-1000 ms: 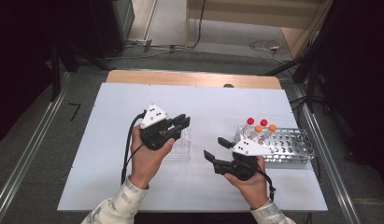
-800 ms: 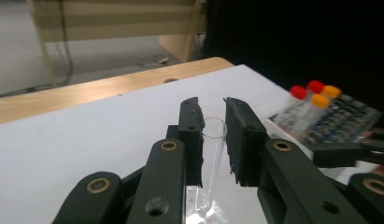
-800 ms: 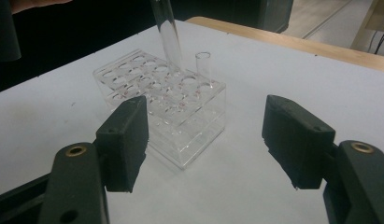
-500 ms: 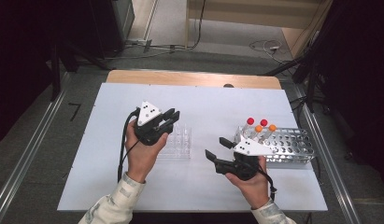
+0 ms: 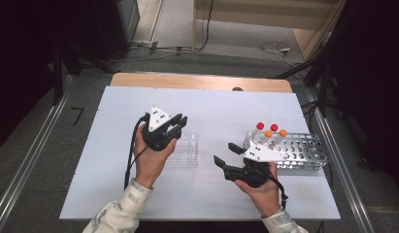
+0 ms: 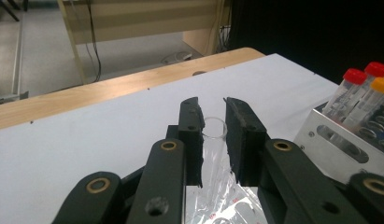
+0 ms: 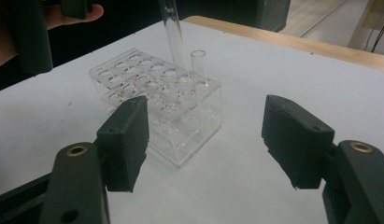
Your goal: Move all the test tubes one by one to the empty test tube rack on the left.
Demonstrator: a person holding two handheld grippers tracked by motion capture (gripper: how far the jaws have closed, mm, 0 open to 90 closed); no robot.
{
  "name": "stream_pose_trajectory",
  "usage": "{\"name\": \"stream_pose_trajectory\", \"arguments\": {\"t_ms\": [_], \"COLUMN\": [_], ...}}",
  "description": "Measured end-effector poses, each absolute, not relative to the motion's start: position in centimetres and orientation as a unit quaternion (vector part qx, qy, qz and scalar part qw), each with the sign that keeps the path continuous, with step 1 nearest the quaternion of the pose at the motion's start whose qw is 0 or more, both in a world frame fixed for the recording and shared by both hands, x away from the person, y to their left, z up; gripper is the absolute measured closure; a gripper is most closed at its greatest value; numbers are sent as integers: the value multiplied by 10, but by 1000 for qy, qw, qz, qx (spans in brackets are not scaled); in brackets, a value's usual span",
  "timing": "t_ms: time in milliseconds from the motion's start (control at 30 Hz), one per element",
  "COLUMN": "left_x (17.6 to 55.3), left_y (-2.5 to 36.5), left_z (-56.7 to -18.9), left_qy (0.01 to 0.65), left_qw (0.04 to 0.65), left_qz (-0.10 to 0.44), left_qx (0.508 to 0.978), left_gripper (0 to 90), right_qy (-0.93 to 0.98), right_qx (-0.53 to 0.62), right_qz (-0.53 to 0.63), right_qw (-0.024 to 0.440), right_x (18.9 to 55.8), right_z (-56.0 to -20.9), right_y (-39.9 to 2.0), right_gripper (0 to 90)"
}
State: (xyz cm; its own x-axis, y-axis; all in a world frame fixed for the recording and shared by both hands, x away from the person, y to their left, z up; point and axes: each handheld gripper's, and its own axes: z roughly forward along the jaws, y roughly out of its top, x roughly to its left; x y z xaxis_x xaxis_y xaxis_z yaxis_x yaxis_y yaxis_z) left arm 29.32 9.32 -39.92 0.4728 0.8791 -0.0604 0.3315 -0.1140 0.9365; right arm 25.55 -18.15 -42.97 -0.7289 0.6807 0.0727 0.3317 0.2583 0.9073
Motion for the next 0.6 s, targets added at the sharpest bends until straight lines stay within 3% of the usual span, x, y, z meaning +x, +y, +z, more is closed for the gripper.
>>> {"name": "stream_pose_trajectory", "arguments": {"t_ms": [600], "left_x": [298], "left_y": [80], "left_z": [-423], "left_qy": [445], "left_qw": [456], "left_qz": [259], "left_qx": [726], "left_gripper": [763], "right_qy": [777], "right_qx": [328], "right_qz": [510], "right_qw": [168], "right_x": [256], "right_z": [-431], "right_y": [-182], "right_gripper": [305]}}
